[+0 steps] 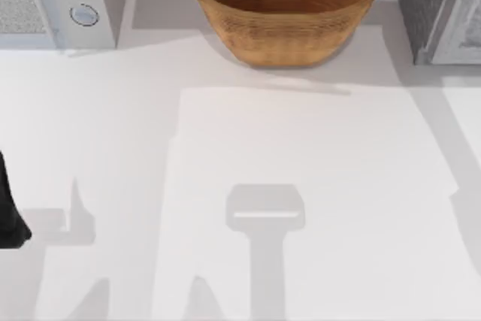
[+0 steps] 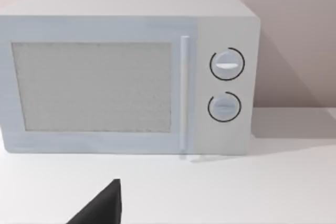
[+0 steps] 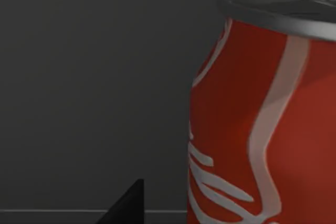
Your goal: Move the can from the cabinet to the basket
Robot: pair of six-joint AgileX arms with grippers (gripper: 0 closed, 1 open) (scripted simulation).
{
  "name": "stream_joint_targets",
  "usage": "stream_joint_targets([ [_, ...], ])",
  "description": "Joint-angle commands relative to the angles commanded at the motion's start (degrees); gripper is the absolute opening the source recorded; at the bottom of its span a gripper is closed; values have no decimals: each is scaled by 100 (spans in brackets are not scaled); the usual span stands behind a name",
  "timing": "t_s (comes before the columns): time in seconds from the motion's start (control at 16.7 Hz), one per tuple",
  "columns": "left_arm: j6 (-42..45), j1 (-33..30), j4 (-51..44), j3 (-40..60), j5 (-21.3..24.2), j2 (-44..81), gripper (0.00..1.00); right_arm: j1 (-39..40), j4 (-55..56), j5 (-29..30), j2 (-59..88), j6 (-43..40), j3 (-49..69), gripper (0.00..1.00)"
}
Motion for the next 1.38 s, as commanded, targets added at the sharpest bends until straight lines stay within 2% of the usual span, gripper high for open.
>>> stream_joint_targets([
  [0.54,0,0,0,0,0,0,100,0,0,0,0,0,0,2],
  [1.14,0,0,0,0,0,0,100,18,-18,9,-23,5,-4,0],
  [1.38,0,0,0,0,0,0,100,349,-618,329,-663,-34,-70,0],
])
